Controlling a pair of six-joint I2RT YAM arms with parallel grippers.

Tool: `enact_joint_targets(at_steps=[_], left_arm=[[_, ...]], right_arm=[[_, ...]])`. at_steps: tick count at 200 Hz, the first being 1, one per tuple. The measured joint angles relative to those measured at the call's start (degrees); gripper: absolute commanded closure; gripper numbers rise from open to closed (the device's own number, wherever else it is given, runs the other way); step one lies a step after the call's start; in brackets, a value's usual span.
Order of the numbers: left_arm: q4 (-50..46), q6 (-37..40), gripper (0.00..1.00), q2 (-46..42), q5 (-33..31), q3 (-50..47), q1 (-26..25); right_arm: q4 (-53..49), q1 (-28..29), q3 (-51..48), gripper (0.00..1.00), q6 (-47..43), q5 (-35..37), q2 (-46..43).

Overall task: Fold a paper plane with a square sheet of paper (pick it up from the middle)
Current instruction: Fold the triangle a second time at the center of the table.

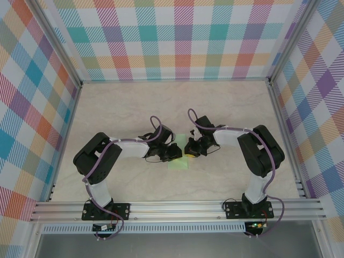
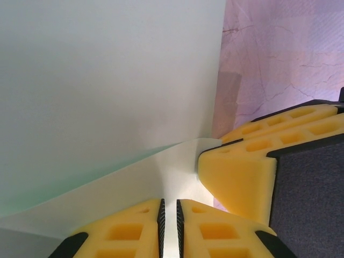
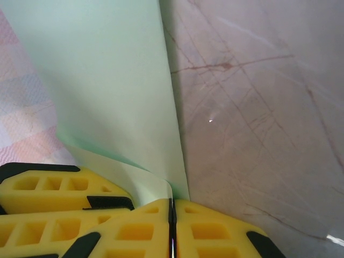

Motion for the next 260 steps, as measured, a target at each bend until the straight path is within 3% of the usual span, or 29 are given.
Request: enact_joint_targets(at_steps=[225, 260], left_arm=[[0.98, 0.20, 0.83, 0.63, -0.46, -0.02, 0.00], [0.94, 0.20, 0.85, 0.76, -0.48, 0.00, 0.00]], right_arm=[[-1.05, 0.39, 0.44, 0.92, 0.24, 2.36, -0.33], [-1.53, 0.63, 0.79, 0.88, 0.48, 2.99, -0.37]])
